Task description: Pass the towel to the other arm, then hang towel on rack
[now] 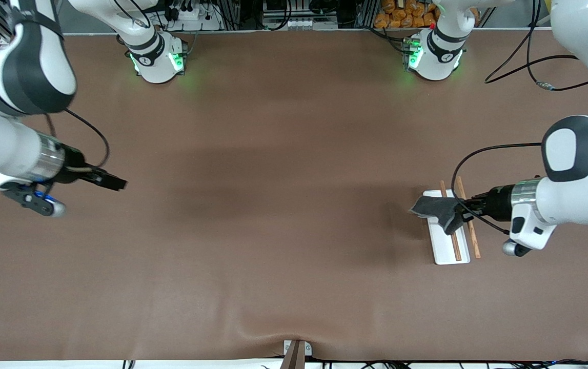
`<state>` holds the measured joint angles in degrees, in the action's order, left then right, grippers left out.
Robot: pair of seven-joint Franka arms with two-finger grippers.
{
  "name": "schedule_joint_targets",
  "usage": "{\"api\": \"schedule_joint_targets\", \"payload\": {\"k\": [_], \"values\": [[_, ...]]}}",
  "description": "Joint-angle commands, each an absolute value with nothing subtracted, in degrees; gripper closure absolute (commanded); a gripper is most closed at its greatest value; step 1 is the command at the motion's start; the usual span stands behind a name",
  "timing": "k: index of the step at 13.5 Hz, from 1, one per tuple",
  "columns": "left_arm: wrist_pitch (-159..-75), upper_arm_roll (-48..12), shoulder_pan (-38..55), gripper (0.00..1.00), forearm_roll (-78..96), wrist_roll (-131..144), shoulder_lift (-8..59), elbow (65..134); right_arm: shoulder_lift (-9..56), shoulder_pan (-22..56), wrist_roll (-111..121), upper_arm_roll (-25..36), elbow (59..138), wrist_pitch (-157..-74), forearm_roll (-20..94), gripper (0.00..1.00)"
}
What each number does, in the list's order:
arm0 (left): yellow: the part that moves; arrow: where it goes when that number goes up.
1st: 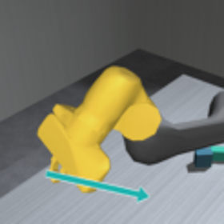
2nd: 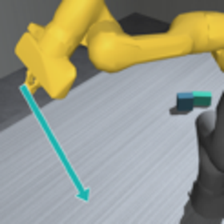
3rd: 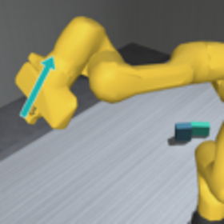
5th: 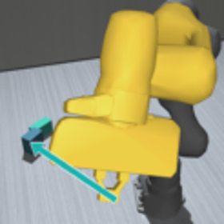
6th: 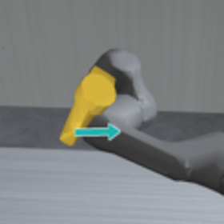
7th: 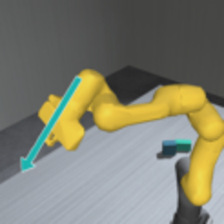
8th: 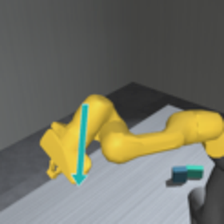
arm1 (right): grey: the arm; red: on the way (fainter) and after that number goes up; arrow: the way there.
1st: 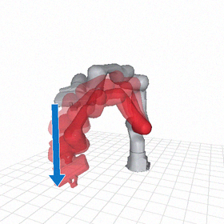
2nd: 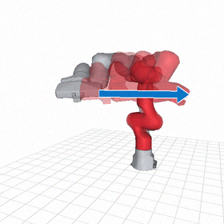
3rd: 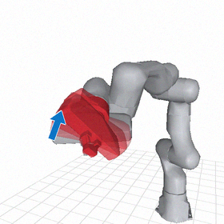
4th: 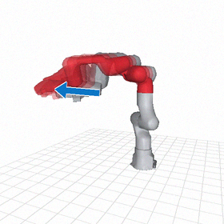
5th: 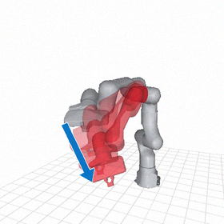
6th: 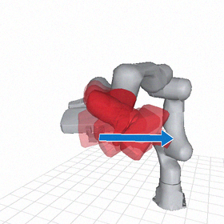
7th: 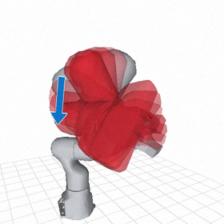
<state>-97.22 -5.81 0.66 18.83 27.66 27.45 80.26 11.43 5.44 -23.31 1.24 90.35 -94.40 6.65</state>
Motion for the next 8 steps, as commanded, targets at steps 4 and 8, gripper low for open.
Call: {"api": "schedule_joint_targets", "payload": {"k": [4, 8], "values": [[-96.85, -5.71, 2.29, 1.0, 17.58, 28.92, 27.07, 80.07, 5.28, 1.14, -10.74, 0.0, 91.14, -89.83, -1.12, 0.0], [-97.29, -6.32, 2.72, 1.0, 18.8, 28.21, 27.95, 80.07, 4.66, 0.35, -6.33, 0.18, 91.84, -88.59, -1.58, 0.0]]}}
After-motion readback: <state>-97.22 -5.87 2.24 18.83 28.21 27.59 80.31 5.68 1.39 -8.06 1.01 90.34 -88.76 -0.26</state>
